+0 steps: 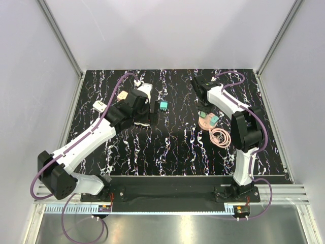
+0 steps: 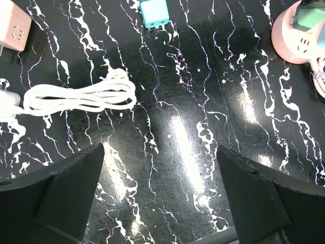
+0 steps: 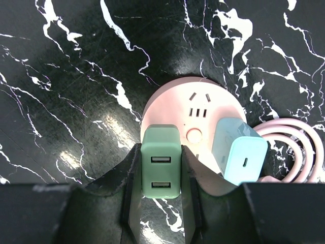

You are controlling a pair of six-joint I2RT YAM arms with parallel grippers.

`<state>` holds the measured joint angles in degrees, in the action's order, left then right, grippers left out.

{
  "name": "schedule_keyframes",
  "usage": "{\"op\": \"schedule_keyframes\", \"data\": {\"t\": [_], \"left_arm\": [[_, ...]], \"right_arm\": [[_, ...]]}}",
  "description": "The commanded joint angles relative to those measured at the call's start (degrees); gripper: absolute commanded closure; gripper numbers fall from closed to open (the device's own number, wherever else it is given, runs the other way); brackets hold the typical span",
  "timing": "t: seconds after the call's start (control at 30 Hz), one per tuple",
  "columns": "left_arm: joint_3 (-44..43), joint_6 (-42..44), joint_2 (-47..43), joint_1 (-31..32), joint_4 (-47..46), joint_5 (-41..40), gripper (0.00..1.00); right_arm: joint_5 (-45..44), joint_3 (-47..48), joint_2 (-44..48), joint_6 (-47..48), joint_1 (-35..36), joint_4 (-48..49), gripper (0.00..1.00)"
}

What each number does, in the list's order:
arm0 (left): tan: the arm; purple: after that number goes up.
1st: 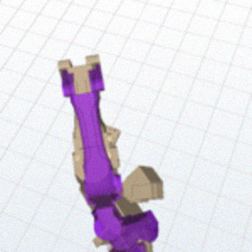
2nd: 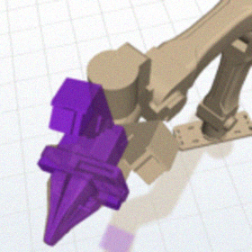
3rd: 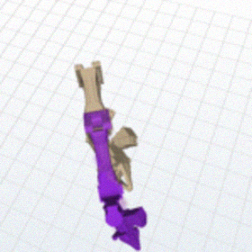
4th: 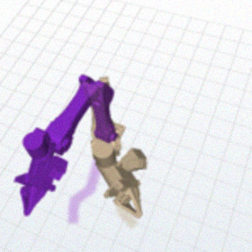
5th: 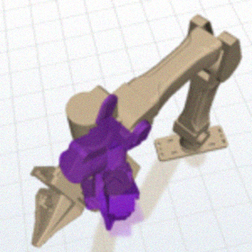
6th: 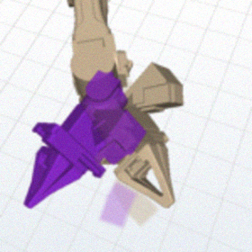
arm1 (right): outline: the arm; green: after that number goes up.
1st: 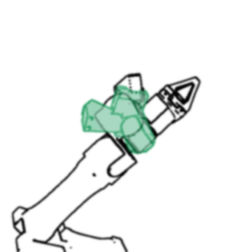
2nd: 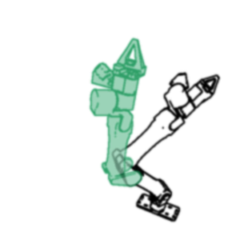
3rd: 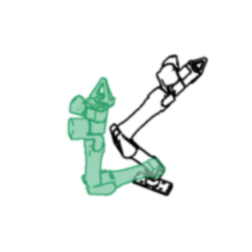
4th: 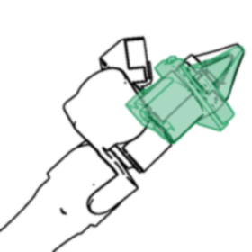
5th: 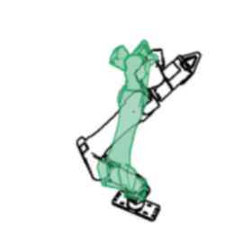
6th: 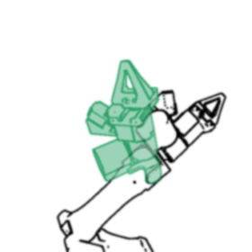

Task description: Insert the plug

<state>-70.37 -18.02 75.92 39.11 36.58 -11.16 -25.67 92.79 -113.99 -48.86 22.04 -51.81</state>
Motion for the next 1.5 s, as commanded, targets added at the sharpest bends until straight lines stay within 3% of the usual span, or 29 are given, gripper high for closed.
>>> {"op": "schedule_keyframes", "data": {"t": [0.0, 1.47], "left_arm": [[-0.38, 0.35, -0.69, 0.0, -1.33, -1.23, 0.01], [-0.3, 0.35, -0.86, -0.09, -1.33, -2.38, 0.01]], "right_arm": [[0.79, 0.72, -0.35, 0.52, -0.86, 1.8, 1.0], [4.14, -7.44, 1.94, -3.34, -2.0, 3.73, 1.0]]}}
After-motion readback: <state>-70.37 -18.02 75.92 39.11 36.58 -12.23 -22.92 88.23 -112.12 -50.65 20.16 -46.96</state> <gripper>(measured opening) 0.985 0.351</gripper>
